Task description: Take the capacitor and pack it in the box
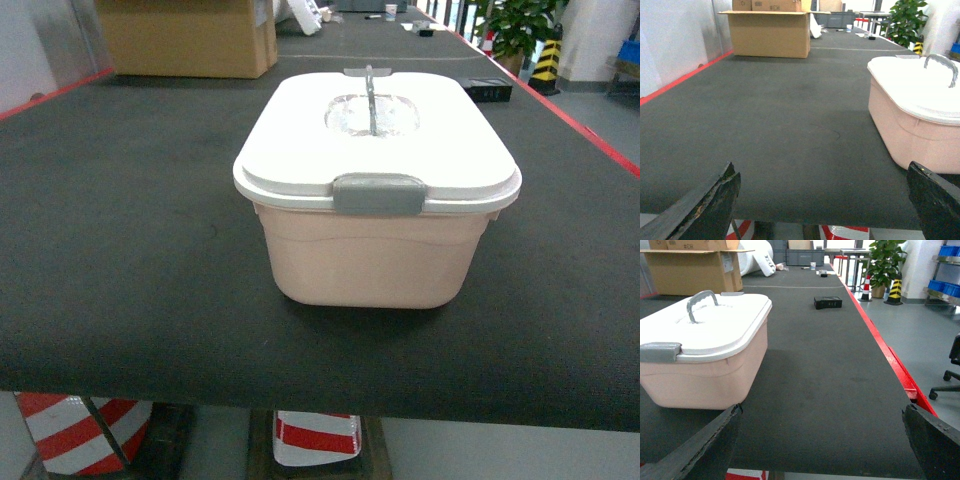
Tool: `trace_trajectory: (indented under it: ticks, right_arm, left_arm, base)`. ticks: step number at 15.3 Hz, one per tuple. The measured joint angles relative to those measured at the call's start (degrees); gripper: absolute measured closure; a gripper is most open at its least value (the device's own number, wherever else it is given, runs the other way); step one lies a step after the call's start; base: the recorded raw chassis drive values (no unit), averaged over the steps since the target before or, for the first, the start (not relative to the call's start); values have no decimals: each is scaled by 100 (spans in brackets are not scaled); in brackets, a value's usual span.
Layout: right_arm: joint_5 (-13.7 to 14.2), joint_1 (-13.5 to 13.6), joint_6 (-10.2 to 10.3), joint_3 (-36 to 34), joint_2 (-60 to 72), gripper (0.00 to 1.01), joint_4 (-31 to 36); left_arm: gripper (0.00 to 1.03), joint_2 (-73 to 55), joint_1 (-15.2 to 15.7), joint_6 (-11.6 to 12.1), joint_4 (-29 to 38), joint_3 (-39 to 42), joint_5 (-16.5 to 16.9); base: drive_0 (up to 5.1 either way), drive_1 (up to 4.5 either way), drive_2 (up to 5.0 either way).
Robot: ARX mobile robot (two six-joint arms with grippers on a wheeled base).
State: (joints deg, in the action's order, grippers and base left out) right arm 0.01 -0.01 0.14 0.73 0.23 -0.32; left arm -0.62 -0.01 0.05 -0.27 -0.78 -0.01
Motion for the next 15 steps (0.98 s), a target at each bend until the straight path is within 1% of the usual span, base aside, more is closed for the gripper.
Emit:
trace_trajectory:
  ticks: [15]
  right_arm:
    - [0, 0, 0, 0, 0, 3, 0]
  left_arm:
    - [5, 0, 0, 0, 0, 0, 0]
  base:
    - [0, 0, 0]
